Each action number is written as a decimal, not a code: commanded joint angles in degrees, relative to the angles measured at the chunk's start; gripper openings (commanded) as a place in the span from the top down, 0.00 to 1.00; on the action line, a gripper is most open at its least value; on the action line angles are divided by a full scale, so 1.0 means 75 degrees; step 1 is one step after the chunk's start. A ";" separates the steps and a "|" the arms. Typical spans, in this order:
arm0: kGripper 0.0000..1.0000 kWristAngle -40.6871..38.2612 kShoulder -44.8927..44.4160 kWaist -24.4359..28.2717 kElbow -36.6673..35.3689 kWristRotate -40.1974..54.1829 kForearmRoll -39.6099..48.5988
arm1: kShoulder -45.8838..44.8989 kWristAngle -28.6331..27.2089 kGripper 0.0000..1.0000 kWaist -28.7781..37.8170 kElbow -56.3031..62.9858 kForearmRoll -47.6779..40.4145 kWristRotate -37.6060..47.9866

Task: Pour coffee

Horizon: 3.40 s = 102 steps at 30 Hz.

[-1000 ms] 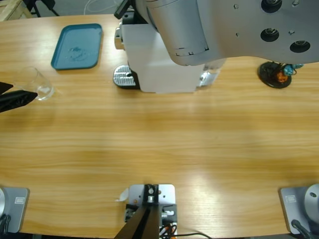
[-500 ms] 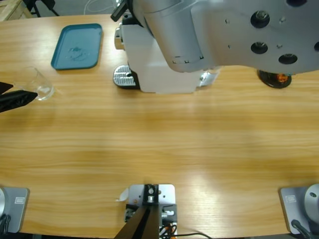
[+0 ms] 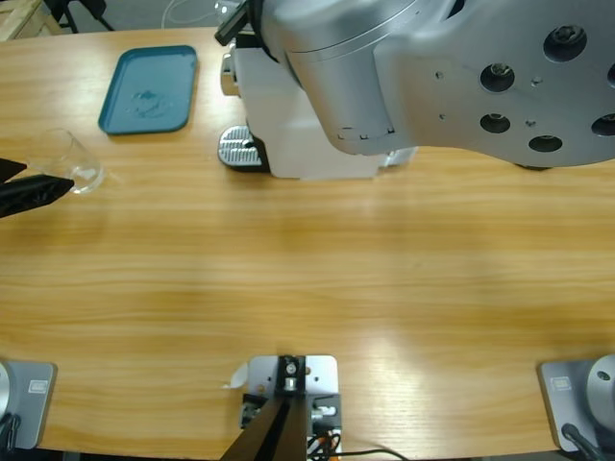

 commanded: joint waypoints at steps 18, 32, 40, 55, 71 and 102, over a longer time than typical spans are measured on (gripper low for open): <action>0.11 0.0053 0.0187 -0.0057 0.0248 0.0115 -0.0122 | -0.2344 0.1284 0.48 0.0268 0.0990 0.0922 0.0521; 0.00 0.1082 0.0614 -0.0057 0.0853 -0.0992 -0.1685 | -0.8932 0.5104 0.00 -0.1523 0.3052 0.6177 0.1573; 0.00 0.2652 0.1321 -0.0031 0.1151 -0.0968 -0.2131 | -0.9739 0.5379 0.00 -0.1525 0.4491 0.5713 0.2176; 0.00 0.2357 0.2934 0.1375 0.1184 -0.1252 -0.2531 | -0.9870 0.5557 0.00 -0.1523 0.4719 0.5542 0.2204; 0.00 0.1735 0.3679 0.1907 0.1212 -0.1200 -0.3122 | -1.0020 0.5651 0.00 -0.1523 0.4824 0.5451 0.2251; 0.91 0.0789 0.4579 0.2475 0.1266 -0.0600 -0.4242 | -0.9863 0.5658 0.02 -0.1530 0.5019 0.5094 0.2286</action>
